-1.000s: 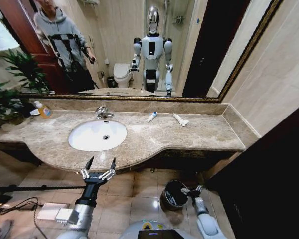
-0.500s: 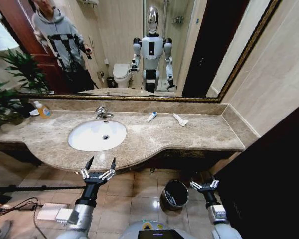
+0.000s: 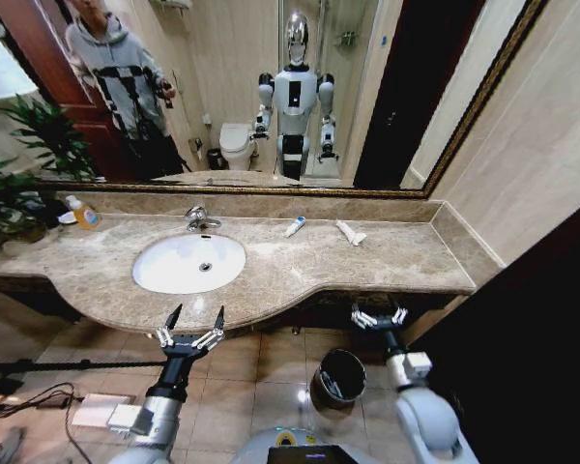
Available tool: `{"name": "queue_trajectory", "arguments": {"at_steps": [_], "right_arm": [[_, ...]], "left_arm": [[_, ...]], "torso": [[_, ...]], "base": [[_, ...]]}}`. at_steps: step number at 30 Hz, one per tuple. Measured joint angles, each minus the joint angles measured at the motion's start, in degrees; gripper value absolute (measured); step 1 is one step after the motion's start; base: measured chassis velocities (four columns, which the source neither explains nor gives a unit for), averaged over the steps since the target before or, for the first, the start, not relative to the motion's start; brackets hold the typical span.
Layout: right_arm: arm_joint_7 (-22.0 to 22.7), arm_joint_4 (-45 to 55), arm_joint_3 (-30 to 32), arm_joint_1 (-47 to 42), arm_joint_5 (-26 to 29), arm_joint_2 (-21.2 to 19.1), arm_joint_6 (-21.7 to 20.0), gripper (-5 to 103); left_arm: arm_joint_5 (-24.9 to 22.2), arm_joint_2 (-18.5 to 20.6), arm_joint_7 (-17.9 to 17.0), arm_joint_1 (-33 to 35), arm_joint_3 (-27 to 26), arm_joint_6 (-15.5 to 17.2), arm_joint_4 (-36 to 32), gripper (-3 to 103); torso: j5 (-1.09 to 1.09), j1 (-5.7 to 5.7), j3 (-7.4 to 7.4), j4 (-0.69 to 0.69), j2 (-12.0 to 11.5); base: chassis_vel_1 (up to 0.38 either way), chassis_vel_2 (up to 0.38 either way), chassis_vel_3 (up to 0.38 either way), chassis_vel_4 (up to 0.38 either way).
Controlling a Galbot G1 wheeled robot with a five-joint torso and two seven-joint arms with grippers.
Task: Pick up the trash from the sink and place it in the trash bin.
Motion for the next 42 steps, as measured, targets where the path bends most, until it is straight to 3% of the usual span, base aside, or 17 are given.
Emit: {"name": "queue_trajectory", "arguments": {"at_steps": [2, 12, 23, 32, 42], "right_arm": [[0.18, -2.41, -1.09, 4.58, 2.61, -1.79, -2.50, 100], [-0.46, -12.40, -4.15, 19.32, 6.05, -5.53, -5.34, 100], [0.62, -26.69, -10.43, 36.83, 9.59, -4.91, -9.69, 100], [0.03, -41.00, -11.50, 48.17, 5.60, -2.58, -8.12, 100], [-0.57, -51.49, -9.68, 53.56, 3.94, -1.24, -7.43, 100]], "left_arm": [[0.00, 0.00, 0.00, 0.00, 0.00, 0.00, 0.00, 100], [0.00, 0.00, -0.01, 0.00, 0.00, 0.00, 0.00, 100], [0.00, 0.01, 0.00, 0.00, 0.00, 0.00, 0.00, 100], [0.00, 0.00, 0.00, 0.00, 0.00, 0.00, 0.00, 100], [0.00, 0.00, 0.00, 0.00, 0.00, 0.00, 0.00, 100]], "torso": [[0.02, 0.00, 0.00, 0.00, 0.00], [0.02, 0.01, 0.00, 0.00, 0.00], [0.01, 0.01, 0.00, 0.00, -0.01], [0.01, 0.01, 0.00, 0.01, -0.01], [0.01, 0.00, 0.00, 0.00, -0.01]], "base": [[0.000, 0.000, 0.000, 0.000], [0.000, 0.000, 0.000, 0.000], [0.000, 0.000, 0.000, 0.000], [0.000, 0.000, 0.000, 0.000], [0.000, 0.000, 0.000, 0.000]]}}
